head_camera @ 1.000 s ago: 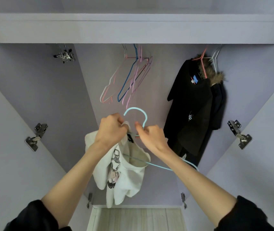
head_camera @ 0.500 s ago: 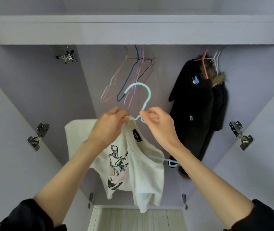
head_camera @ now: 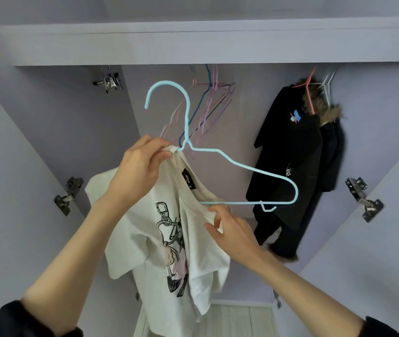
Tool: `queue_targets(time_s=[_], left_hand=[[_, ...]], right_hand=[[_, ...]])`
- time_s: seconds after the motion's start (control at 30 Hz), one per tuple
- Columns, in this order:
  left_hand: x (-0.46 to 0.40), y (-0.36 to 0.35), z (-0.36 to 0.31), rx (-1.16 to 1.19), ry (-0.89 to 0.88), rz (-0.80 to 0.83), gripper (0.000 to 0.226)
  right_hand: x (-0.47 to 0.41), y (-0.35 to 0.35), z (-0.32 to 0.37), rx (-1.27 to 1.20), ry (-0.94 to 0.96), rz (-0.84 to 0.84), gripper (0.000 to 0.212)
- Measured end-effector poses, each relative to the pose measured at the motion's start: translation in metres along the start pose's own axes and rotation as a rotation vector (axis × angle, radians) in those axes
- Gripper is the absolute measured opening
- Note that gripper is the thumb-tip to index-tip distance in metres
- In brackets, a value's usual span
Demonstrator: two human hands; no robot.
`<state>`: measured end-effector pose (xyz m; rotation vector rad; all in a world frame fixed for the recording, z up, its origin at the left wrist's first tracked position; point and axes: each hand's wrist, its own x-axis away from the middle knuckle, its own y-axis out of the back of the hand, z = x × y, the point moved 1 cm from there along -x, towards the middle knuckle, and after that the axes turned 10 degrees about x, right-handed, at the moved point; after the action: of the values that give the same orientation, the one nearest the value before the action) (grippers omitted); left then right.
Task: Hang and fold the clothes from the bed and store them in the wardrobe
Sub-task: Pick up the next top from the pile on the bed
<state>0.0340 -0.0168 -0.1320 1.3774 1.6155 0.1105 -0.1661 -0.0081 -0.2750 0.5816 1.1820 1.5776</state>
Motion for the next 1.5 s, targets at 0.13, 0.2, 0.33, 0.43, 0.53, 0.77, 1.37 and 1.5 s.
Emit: queue_targets(time_s=[0.13,0.2,0.33,0.43,0.53,0.77,1.37,1.5], left_hand=[[0.001,0.014,0.003,-0.003,0.023,-0.044,0.015],[0.003,0.019,0.006,-0.019,0.040,-0.072,0.015],[0.010,0.027,0.020,0.003,0.153,-0.093,0.013],[0.023,0.031,0.034,0.052,0.242,-0.087,0.016],[0.030,0.033,0.044,0.062,0.316,-0.088,0.021],[0.036,0.035,0.061,0.217,0.373,-0.237,0.016],[0.027,0.030,0.060,-0.103,0.272,-0.077,0.016],[0.025,0.015,0.049,-0.109,0.188,-0.032,0.015]], right_hand=[[-0.003,-0.005,-0.012,-0.053,-0.032,-0.015,0.057],[-0.008,-0.006,-0.017,0.004,-0.038,0.081,0.052],[-0.018,0.008,-0.039,0.201,-0.022,0.116,0.042],[-0.028,0.035,-0.060,0.191,0.017,0.052,0.032],[-0.035,0.054,-0.070,0.178,0.085,0.047,0.025],[-0.044,0.078,-0.080,0.158,0.095,0.032,0.020],[-0.045,0.134,-0.054,0.417,0.224,0.008,0.023],[-0.046,0.140,-0.018,0.413,0.384,-0.194,0.018]])
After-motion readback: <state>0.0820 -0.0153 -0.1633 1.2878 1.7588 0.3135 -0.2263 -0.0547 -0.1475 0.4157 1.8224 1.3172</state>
